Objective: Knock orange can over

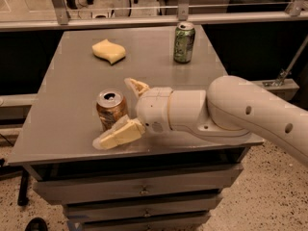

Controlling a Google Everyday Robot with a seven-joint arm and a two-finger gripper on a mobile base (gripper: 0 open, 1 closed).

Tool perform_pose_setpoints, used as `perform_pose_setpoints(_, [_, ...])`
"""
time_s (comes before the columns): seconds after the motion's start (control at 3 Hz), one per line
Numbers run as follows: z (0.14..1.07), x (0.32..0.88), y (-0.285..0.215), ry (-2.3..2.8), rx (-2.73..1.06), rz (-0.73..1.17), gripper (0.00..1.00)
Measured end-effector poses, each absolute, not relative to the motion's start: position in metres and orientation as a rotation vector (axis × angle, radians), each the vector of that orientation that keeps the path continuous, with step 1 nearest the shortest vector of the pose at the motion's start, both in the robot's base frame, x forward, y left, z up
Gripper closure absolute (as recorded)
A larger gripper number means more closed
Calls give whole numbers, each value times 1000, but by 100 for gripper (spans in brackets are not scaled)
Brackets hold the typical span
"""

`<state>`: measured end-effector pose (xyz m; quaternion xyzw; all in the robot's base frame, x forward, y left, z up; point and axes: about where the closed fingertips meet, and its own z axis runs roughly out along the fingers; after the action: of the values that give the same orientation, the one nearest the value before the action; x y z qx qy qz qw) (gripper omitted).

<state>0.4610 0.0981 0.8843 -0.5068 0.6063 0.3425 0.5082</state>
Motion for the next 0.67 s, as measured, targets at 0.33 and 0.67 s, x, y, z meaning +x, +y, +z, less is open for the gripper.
perform_pose_setpoints(0.33, [897,486,89,1436,-1215,787,0])
perform_pose_setpoints(0.67, [922,528,97,1418,-1187,742,0])
